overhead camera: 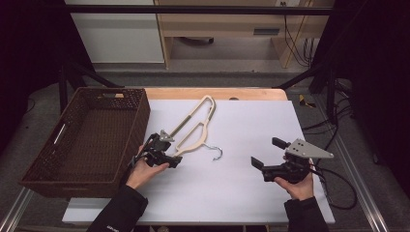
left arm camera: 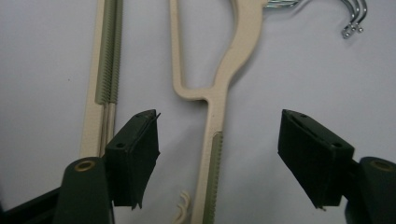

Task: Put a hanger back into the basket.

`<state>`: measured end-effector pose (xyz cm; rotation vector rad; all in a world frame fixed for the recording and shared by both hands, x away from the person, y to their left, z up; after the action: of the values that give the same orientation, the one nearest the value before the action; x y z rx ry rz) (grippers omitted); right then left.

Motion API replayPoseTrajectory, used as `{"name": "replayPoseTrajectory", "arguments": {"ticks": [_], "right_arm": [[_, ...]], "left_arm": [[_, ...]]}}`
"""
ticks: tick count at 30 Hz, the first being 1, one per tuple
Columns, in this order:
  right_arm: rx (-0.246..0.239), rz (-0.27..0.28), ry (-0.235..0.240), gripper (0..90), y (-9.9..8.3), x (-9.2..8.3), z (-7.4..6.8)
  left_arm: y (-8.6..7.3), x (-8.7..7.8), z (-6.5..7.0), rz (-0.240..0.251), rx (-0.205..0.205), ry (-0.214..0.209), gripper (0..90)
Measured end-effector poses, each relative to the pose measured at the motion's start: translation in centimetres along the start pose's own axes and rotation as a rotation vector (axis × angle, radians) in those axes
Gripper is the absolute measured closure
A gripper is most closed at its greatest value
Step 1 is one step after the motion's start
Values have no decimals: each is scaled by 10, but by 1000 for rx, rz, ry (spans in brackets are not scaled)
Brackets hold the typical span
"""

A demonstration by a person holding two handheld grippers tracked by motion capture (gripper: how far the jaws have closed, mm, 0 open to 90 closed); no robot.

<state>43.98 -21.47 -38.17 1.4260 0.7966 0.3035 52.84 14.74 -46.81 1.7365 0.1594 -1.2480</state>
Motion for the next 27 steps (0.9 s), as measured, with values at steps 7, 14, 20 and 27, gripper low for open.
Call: {"name": "replayPoseTrajectory", "arguments": {"ticks": [7,14,20,27], "right_arm": [[-2,-5,2,7,-1,1,0],[-3,-8,4,8,-1,2,-1],[-1,-11,5,9,-1,2,-1],[-2,-12,6,10,-2,3,-1]], "left_arm": [[-3,10,-4,-20,-1,20,429],[-4,14,-5,-45,-6,-8,574],[-6,18,-6,-71,-7,-12,680],[-5,17,-6,-83,-8,-36,759]]}}
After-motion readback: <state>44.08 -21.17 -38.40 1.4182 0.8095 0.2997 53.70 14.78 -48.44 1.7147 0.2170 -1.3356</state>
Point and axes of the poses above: each handheld gripper's, and its own axes: x roughly forward along the jaws, y roughly out of its top, z roughly to its right, the point moved 3 cm from there along x, roughly forward along the jaws, and after that the axes turned 1 degree about -z, right-handed, at the moved point
